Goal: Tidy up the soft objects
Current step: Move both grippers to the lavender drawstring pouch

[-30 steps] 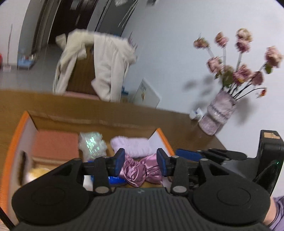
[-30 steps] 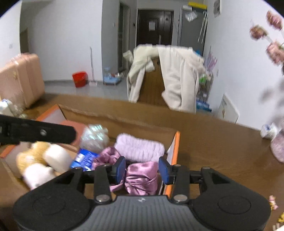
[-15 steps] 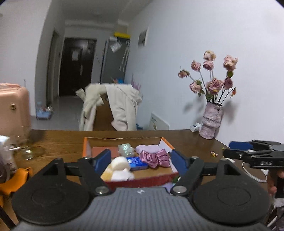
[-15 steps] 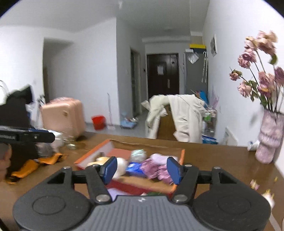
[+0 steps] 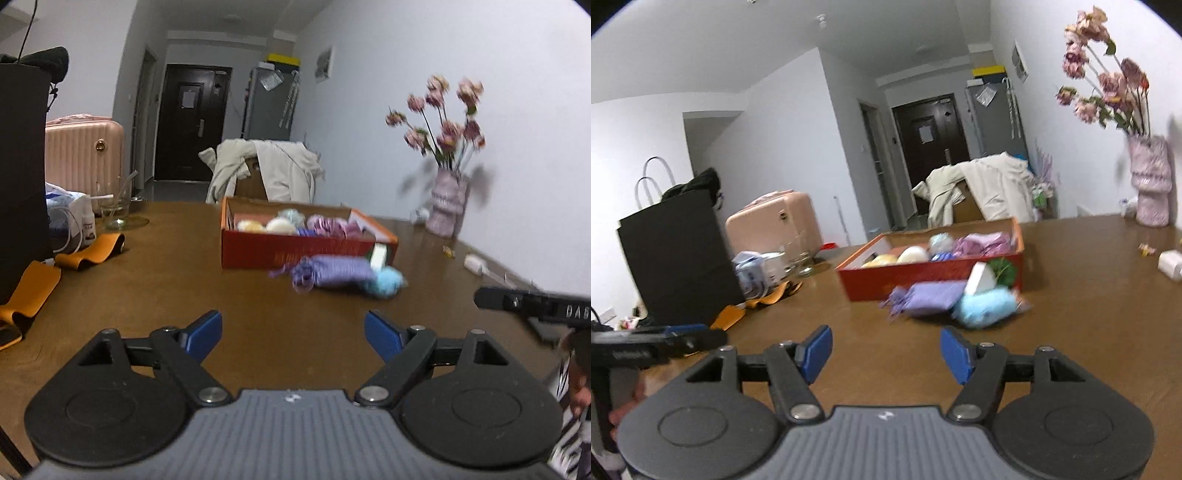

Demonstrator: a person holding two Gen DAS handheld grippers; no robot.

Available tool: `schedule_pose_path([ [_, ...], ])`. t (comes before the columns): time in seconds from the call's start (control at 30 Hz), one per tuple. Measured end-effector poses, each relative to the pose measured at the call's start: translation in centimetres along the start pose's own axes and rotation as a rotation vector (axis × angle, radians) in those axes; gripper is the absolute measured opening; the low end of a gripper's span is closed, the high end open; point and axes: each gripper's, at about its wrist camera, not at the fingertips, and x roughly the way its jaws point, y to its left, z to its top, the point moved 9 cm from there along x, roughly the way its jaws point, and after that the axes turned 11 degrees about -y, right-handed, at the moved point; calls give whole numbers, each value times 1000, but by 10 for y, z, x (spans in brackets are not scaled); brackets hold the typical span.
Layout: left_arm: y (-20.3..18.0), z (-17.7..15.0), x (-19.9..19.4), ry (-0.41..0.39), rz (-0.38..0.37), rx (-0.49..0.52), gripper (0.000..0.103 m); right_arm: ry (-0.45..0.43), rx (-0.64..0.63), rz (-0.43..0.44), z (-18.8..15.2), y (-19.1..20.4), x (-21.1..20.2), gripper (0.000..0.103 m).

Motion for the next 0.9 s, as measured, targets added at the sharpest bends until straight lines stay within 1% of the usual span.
schedule_pose_path([
  [0.1,3,-11,-2,21,0,-16,88,18,-4,-12,-12,6,-3,64],
  [0.27,4,-16,8,44,0,-41,88,20,14,-33,-13,3,-4,64],
  [0.37,2,-18,21,56,-16,-47,88,16,31,-43,-10,-6,4,64],
  [0.47,-2,-21,42,83,-27,-51,88,32,61,-58,-12,-17,21,64],
  [0.6,-8,-12,92,88,-63,-39,88,65,78,-71,-13,-34,62,64],
  [0.67,-10,-3,126,80,-75,-33,86,75,92,-68,-11,-43,89,64],
  [0.77,-10,8,180,83,-82,-37,81,88,96,-79,-7,-56,132,64],
  [0.83,-5,10,215,108,-80,-57,71,98,105,-91,-5,-65,162,64],
  [0.87,-3,9,231,122,-85,-69,69,104,107,-95,-6,-69,175,63],
  [0.9,-2,7,243,136,-92,-85,65,114,109,-98,-7,-73,186,62],
])
